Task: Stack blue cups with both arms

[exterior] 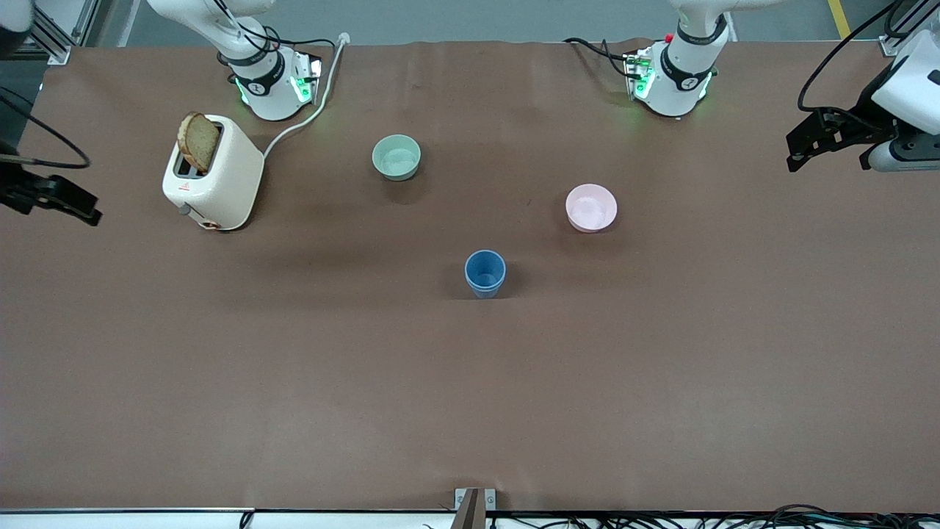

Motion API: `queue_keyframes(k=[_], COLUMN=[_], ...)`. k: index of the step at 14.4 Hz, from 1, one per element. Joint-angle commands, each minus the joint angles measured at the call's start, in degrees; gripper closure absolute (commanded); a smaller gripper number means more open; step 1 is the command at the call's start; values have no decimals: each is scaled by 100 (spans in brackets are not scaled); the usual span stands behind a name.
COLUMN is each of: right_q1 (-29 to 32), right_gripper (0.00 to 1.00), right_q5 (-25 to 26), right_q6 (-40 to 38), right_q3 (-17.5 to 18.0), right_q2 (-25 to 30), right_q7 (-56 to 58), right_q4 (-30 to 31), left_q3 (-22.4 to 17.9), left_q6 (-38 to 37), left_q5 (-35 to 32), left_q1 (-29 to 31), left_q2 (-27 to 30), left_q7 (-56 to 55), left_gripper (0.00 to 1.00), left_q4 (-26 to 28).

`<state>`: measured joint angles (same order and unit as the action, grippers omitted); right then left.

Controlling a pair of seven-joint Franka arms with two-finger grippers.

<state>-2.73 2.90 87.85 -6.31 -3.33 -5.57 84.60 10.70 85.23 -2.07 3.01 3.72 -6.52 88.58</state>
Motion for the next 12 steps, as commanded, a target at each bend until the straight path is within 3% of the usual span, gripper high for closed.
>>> queue_keyframes(k=[1, 8, 12], right_q1=[53, 71, 97], right_gripper=[0, 0, 0], right_q5=[-106, -211, -211], right_q6=[92, 57, 39], right_q3=[51, 60, 43], right_q2=[201, 184, 184], right_q7=[109, 100, 680], right_q4=[241, 171, 162], left_q3=[-6, 2, -6], left_q6=[-15, -76, -103], left_q5=[40, 57, 57], left_q1=[16, 16, -2], left_q2=[-3, -74, -82], left_q7=[134, 143, 511], left_gripper=[0, 0, 0], left_q4=[-78, -236, -227])
